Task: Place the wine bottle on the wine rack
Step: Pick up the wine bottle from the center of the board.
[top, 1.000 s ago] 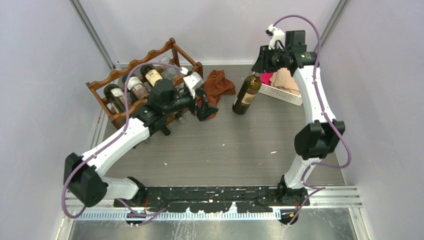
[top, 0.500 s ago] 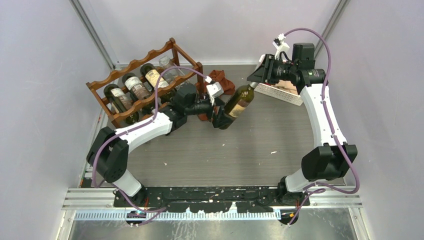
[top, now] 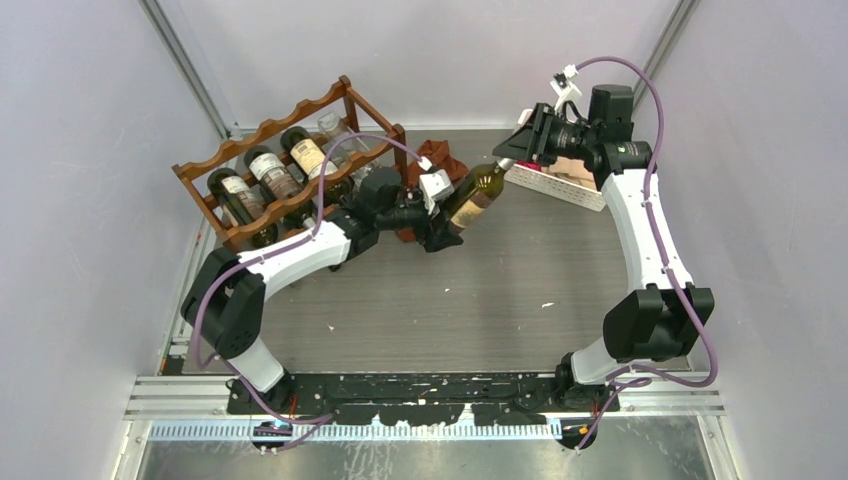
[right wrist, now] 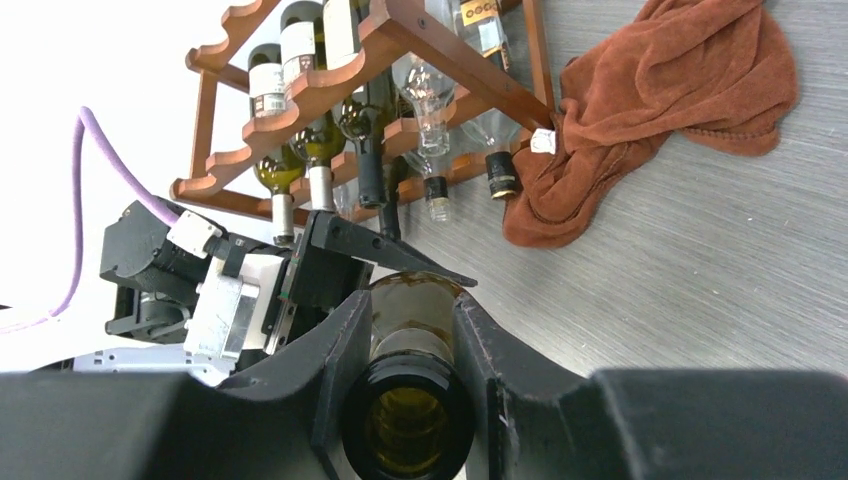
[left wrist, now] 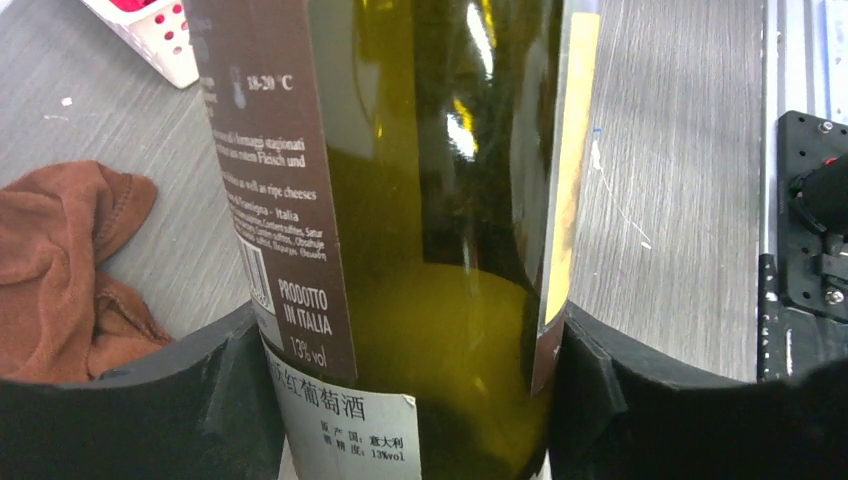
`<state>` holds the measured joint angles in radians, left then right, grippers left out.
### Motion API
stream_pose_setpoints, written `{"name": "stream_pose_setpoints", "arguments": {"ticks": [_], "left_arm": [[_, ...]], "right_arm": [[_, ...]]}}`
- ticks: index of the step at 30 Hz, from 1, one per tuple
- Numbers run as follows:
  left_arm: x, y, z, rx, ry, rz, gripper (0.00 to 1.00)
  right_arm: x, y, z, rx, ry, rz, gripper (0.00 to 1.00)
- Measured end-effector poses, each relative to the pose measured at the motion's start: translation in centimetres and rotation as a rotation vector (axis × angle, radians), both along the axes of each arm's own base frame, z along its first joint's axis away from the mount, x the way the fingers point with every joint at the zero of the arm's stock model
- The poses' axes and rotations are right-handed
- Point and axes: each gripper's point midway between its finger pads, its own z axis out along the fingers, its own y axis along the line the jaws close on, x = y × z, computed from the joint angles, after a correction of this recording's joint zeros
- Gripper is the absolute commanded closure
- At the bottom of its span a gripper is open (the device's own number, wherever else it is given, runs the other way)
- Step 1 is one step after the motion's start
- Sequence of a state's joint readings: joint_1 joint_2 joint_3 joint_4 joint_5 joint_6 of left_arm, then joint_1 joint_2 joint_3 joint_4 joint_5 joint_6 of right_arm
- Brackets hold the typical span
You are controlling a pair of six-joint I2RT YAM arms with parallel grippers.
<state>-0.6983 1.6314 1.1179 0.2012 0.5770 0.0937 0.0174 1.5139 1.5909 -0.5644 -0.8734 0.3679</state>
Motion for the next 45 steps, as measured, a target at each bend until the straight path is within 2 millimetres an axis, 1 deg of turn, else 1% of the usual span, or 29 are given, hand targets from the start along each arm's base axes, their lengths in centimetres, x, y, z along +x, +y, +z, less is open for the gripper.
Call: {"name": "stream_pose_setpoints", "arguments": {"ticks": [1, 2, 3, 5, 8, 10, 11, 12, 14, 18, 20, 21, 23, 25, 28, 29, 33, 36, 39, 42, 45], "left_arm": [[0.1, 0.1, -0.2, 0.015, 0.020, 0.008, 0.91], [0.3, 0.1, -0.2, 0.025, 0.035, 0.011, 0.98], [0.4, 0.1, -0.1, 0.035, 0.040, 0.008, 1.00], [0.3, 0.0, 0.1, 0.053, 0.049, -0.011, 1.00], [-0.5, 0.0, 0.0, 0.067, 0.073, -0.039, 1.00], [-1.4, 0.3, -0.8, 0.090, 0.116, -0.064, 1.00], [-2.0, 0.6, -1.3, 0.104, 0.146, -0.076, 1.00], [-2.4, 0.8, -1.6, 0.115, 0.172, -0.086, 1.00], [-3.3, 1.3, -2.2, 0.135, 0.226, -0.108, 1.00], [-4.9, 1.9, -2.4, 0.154, 0.310, -0.155, 1.00], [-5.4, 2.1, -2.0, 0.160, 0.342, -0.174, 1.00], [-5.7, 2.1, -1.6, 0.163, 0.360, -0.185, 1.00], [-5.9, 1.9, -0.6, 0.166, 0.383, -0.206, 1.00], [-5.8, 1.7, 0.3, 0.170, 0.393, -0.221, 1.00], [-5.7, 1.5, 0.8, 0.189, 0.412, -0.239, 1.00], [-5.7, 1.5, 0.6, 0.204, 0.427, -0.243, 1.00], [-6.2, 2.0, -0.9, 0.264, 0.497, -0.245, 1.00], [-6.6, 2.6, -2.1, 0.317, 0.549, -0.242, 1.00], [-6.4, 3.1, -2.3, 0.368, 0.545, -0.227, 1.00], [-5.7, 3.7, -2.0, 0.416, 0.490, -0.203, 1.00], [-4.9, 4.3, -2.4, 0.472, 0.407, -0.183, 1.00]], "right_arm": [[0.0, 0.0, -0.2, 0.000, 0.003, 0.002, 0.94], [0.0, -0.1, -0.3, -0.001, 0.005, 0.000, 0.87], [0.1, -0.2, -0.3, -0.001, 0.005, -0.005, 0.74], [0.2, -0.9, -0.4, 0.004, 0.013, -0.017, 0.54], [-0.1, -1.6, -0.9, -0.010, 0.025, -0.014, 0.21], [-0.3, -2.3, -1.6, -0.043, 0.025, -0.015, 0.05], [-0.3, -2.7, -1.9, -0.064, 0.017, -0.019, 0.01], [-0.2, -3.2, -1.9, -0.080, 0.008, -0.025, 0.00], [0.3, -4.7, -1.8, -0.120, -0.036, -0.048, 0.00], [1.5, -8.1, -0.1, -0.208, -0.177, -0.089, 0.00], [1.7, -8.9, 0.6, -0.255, -0.276, -0.057, 0.00], [1.6, -8.8, 0.8, -0.270, -0.322, -0.025, 0.00], [0.6, -7.8, 0.9, -0.305, -0.466, 0.092, 0.00], [-1.3, -6.7, 0.3, -0.331, -0.609, 0.212, 0.00], [-4.0, -4.9, 0.1, -0.326, -0.789, 0.342, 0.00], [-4.7, -4.3, 0.3, -0.320, -0.846, 0.377, 0.00], [-6.3, -2.5, 1.3, -0.329, -1.027, 0.473, 0.00], [-7.2, -1.1, 1.3, -0.370, -1.128, 0.534, 0.00], [-8.5, 0.7, -0.3, -0.459, -1.170, 0.644, 0.00], [-10.0, 2.1, -2.3, -0.534, -1.182, 0.812, 0.00], [-11.1, 1.8, -4.7, -0.578, -1.132, 0.923, 0.00]]}}
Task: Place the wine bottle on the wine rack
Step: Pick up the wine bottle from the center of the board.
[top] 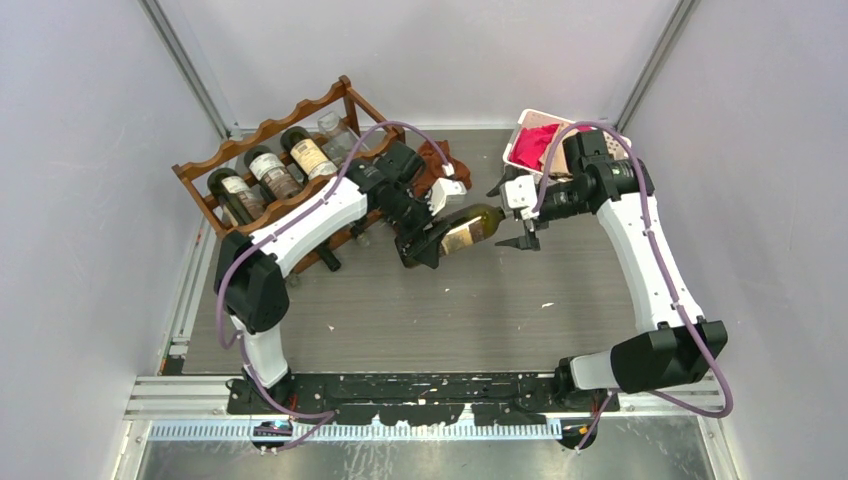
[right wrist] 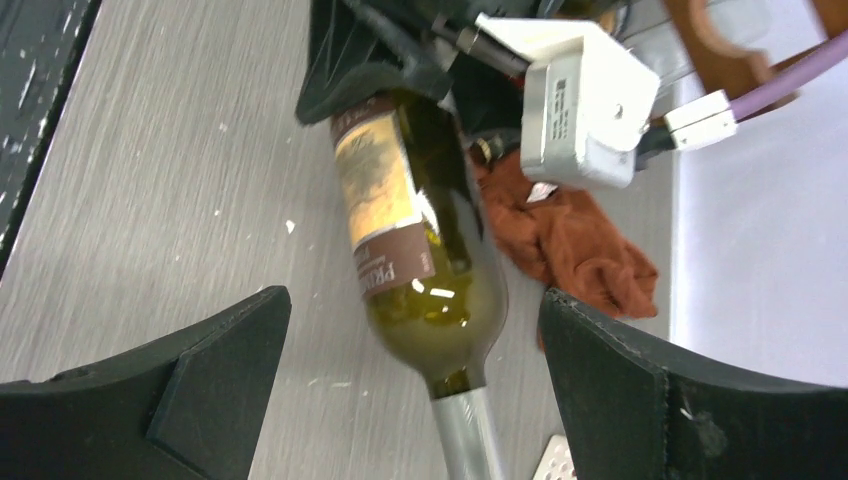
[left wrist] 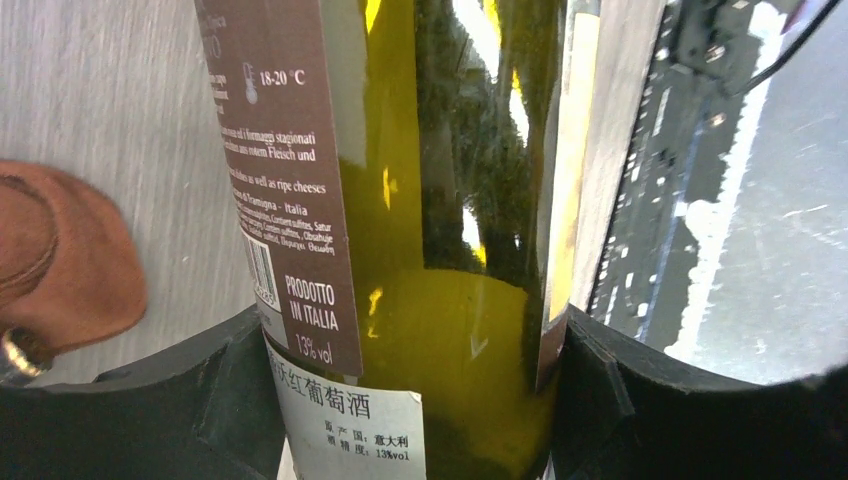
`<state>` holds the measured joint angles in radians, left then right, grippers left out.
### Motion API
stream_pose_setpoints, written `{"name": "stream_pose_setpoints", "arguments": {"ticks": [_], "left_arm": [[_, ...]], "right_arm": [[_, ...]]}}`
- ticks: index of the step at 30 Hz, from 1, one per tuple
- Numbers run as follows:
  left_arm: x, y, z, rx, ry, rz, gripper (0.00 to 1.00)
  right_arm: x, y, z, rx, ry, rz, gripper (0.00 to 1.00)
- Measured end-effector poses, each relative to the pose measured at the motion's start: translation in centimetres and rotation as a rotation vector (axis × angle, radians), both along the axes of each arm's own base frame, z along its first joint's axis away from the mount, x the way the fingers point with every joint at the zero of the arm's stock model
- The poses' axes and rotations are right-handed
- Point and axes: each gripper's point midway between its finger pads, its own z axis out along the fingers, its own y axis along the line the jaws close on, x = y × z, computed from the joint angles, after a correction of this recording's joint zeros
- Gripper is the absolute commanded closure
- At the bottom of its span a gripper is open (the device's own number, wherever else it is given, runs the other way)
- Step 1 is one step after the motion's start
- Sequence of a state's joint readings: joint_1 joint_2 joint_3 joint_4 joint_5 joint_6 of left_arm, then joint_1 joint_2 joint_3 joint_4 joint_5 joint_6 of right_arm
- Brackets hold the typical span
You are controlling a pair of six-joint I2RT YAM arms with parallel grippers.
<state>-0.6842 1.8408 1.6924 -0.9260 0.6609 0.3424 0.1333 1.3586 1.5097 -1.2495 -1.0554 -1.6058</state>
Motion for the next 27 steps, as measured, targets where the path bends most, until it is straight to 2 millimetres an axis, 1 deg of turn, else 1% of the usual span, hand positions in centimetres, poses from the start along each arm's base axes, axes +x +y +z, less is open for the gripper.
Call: {"name": "stream_pose_setpoints", "arguments": {"ticks": [3, 6, 10, 13, 18, 24, 25, 27], "left_arm": [[0.3, 0.6, -0.7, 0.047, -0.051, -0.016, 1.00], [0.2, 0.7, -0.9, 0.065, -0.087, -0.048, 1.00], [-0.2, 0.5, -0.8, 0.062, -0.109, -0.087, 1.00], [-0.7, 0.4, -0.8, 0.061, -0.110, -0.111, 1.00], [-1.3, 0.3, -0.8, 0.055, -0.103, -0.145, 1.00], [-1.5, 0.1, -0.7, 0.038, -0.108, -0.169, 1.00], [-1.5, 0.1, -0.7, 0.035, -0.108, -0.172, 1.00], [-1.6, 0.0, -0.6, 0.029, -0.106, -0.176, 1.00]], "right_arm": [[-0.5, -0.2, -1.6, -0.063, 0.016, 0.018, 0.00], [-0.8, 0.3, -2.9, -0.111, 0.021, 0.038, 0.00], [-0.7, 1.1, -5.0, -0.165, 0.016, 0.037, 0.00], [-0.3, 1.5, -6.1, -0.202, 0.006, 0.020, 0.00], [0.5, 1.5, -6.6, -0.241, -0.021, -0.011, 0.00], [0.7, 1.2, -8.1, -0.284, -0.018, -0.022, 0.00], [0.6, 1.1, -8.3, -0.290, -0.014, -0.022, 0.01], [0.5, 1.1, -8.7, -0.297, -0.010, -0.021, 0.06]]}}
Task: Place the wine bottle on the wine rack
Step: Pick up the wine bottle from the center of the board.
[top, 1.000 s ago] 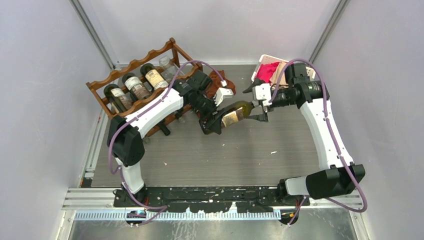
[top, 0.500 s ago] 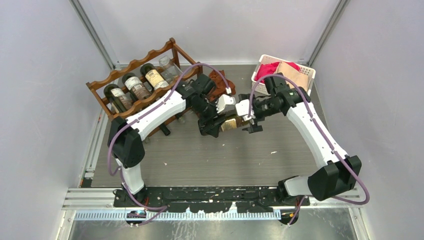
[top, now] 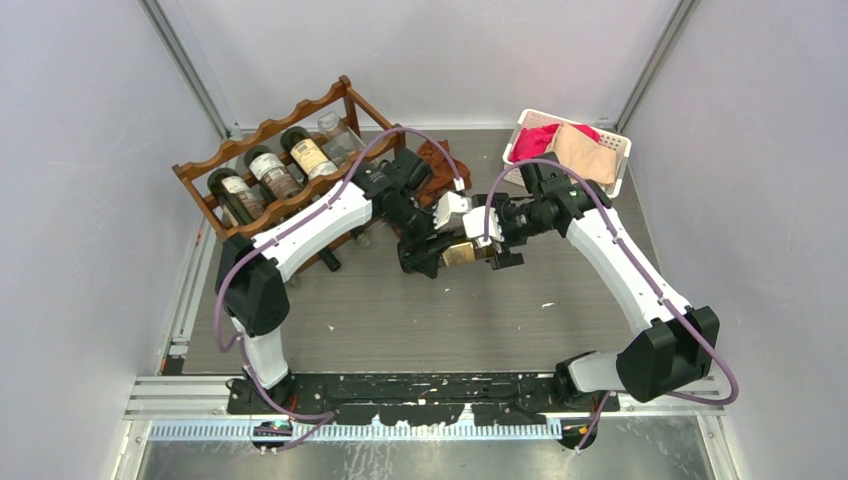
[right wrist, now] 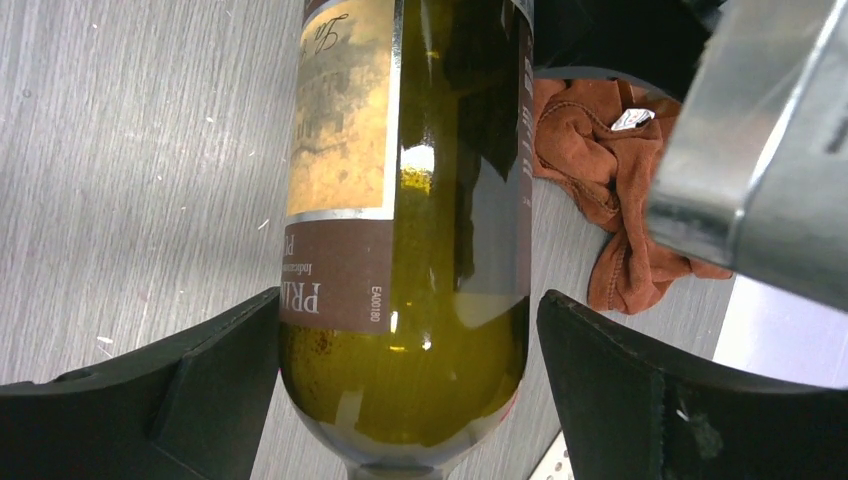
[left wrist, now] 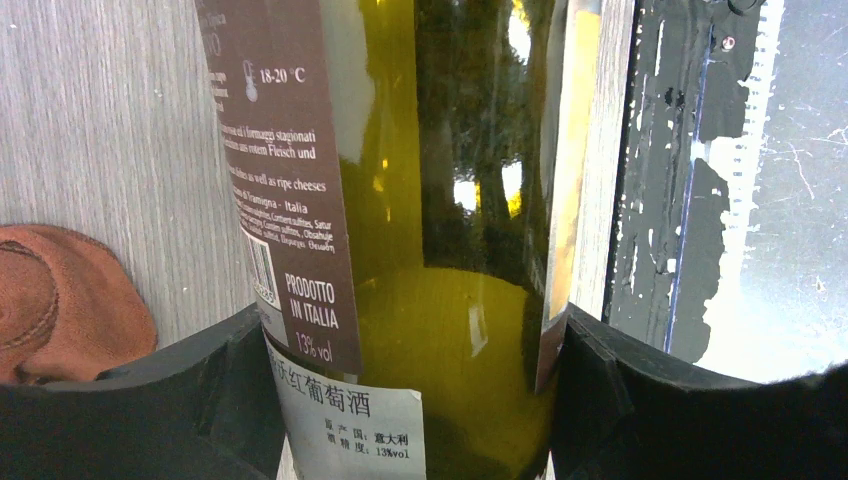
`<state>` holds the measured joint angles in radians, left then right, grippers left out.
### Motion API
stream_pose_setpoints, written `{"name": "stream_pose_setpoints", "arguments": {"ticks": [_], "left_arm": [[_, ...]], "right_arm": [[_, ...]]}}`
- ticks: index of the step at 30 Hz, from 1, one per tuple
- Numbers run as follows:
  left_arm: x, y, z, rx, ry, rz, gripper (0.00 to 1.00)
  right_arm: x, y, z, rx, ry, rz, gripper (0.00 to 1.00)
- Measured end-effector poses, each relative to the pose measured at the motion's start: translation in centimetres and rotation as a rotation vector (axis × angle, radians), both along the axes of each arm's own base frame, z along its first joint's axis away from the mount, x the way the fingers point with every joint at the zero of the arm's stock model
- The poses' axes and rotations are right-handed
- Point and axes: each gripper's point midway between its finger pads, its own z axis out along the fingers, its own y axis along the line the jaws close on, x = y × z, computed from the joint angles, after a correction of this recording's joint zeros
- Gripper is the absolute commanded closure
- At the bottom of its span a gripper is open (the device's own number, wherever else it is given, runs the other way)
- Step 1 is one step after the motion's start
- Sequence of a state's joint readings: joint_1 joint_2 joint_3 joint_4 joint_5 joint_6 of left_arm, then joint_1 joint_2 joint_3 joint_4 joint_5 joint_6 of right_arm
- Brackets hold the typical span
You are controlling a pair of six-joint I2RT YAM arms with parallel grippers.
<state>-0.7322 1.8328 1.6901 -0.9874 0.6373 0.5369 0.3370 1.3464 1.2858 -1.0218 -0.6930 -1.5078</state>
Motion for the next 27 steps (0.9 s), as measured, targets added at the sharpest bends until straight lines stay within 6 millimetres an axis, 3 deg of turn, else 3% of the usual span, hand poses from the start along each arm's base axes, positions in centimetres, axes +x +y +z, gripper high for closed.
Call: {"name": "stream_pose_setpoints", "arguments": {"ticks": [3, 6, 8, 10, 12, 14, 17, 20, 27], "left_arm": [[-0.1, -0.1, 0.2, -0.009, 0.001, -0.005, 1.00], [-0.1, -0.1, 0.3, -0.013, -0.003, -0.005, 1.00], [0.0, 0.0, 0.4, -0.012, -0.005, -0.004, 0.97], [0.0, 0.0, 0.4, -0.012, -0.005, -0.003, 0.79], [0.0, 0.1, 0.5, -0.010, -0.008, 0.003, 0.54], [0.1, 0.1, 0.5, -0.016, -0.020, 0.011, 0.31], [-0.2, 0.4, 0.4, -0.049, -0.058, 0.026, 0.08], [-0.5, 0.7, 1.3, -0.122, -0.137, 0.036, 0.01], [-0.4, 0.7, 5.2, -0.238, -0.264, 0.027, 0.00]], "right_arm": [[0.1, 0.2, 0.0, -0.004, -0.007, 0.001, 0.12], [0.0, 0.4, 0.0, -0.004, -0.002, -0.006, 0.27], [0.0, 0.4, -0.1, -0.006, 0.004, -0.015, 0.60], [0.0, 0.4, -0.1, -0.006, 0.008, -0.020, 0.83], [0.1, 0.4, -0.1, -0.006, 0.007, -0.025, 0.94], [0.2, 0.4, 0.1, -0.007, -0.003, -0.031, 0.98], [0.1, 0.6, 0.4, 0.003, -0.024, -0.030, 0.99], [-0.7, 0.3, 0.4, 0.026, 0.011, -0.073, 0.99], [-1.1, -0.9, 0.3, 0.055, 0.035, -0.156, 0.99]]}}
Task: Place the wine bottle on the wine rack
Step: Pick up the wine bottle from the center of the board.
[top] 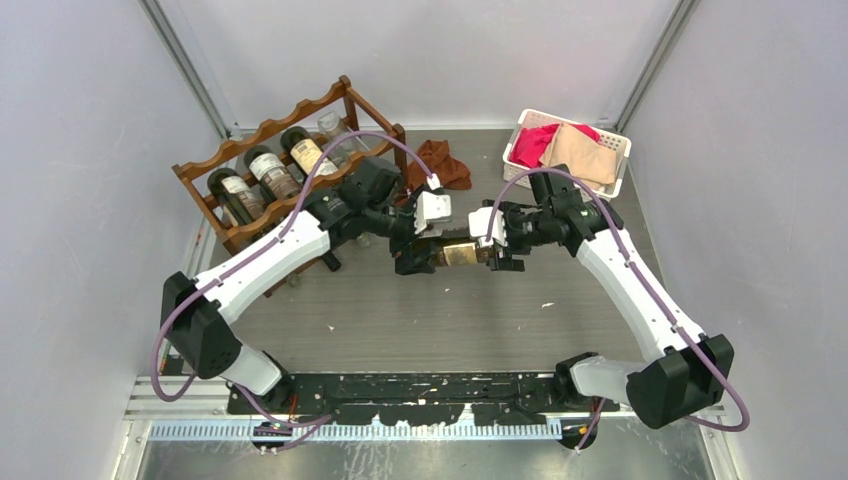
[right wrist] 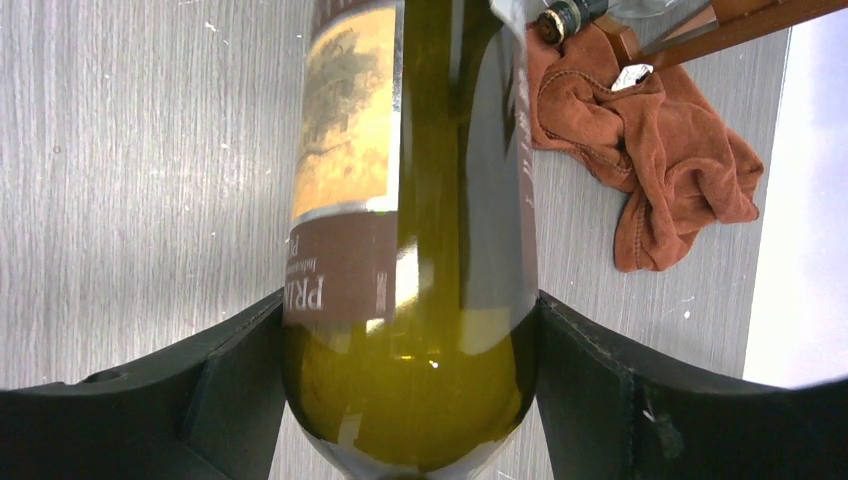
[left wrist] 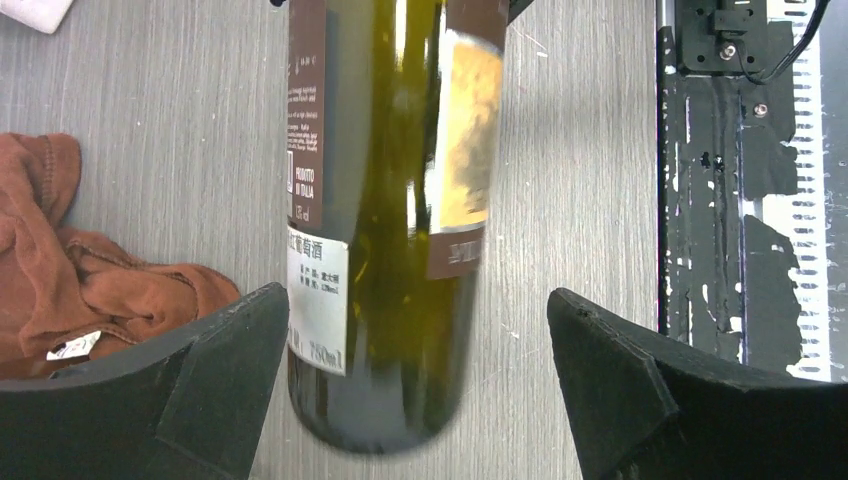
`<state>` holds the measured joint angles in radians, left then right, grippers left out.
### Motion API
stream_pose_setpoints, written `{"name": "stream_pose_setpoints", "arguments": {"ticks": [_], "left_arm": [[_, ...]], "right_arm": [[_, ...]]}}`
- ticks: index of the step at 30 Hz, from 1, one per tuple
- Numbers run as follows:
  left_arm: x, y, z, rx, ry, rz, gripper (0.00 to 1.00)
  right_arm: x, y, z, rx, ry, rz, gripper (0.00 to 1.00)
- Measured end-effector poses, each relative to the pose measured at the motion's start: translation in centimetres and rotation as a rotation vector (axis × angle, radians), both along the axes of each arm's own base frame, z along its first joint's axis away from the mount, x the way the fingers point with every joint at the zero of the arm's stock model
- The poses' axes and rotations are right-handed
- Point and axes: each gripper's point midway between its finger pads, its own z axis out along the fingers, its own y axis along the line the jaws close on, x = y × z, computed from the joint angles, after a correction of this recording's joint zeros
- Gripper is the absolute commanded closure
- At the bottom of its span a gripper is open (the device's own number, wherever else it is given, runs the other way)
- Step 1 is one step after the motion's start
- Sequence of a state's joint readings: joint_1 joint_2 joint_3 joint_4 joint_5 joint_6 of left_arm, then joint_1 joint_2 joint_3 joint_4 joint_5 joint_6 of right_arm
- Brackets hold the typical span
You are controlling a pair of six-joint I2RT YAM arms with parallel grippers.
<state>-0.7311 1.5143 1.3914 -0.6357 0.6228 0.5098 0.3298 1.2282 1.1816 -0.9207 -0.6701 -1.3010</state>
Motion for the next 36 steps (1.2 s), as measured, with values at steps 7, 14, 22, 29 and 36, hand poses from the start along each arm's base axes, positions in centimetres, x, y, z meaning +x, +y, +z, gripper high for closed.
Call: {"name": "stream_pose_setpoints", "arguments": {"ticks": [7, 14, 22, 29, 36], "left_arm": [[-0.4, 0.3, 0.2, -0.009, -0.017, -0.013, 0.00], [-0.5, 1.1, 1.9, -0.034, -0.032, 0.040, 0.00], [3.6, 3.5, 10.7, -0.214, -0.029, 0.380, 0.00], [5.7, 7.5, 21.1, -0.421, -0.130, 0.619, 0.05], [4.8, 10.7, 25.6, -0.512, -0.225, 0.741, 0.06]], "right_arm": [[-0.8, -1.5, -1.4, -0.024, 0.028, -0.035, 0.99], [-1.4, -2.7, -1.1, 0.037, 0.089, -0.137, 0.99], [1.7, -2.7, 2.3, 0.280, 0.197, -0.444, 0.99], [5.7, -0.5, 7.6, 0.572, 0.271, -0.630, 0.99], [10.6, 4.5, 12.2, 0.730, 0.304, -0.673, 0.99]]}}
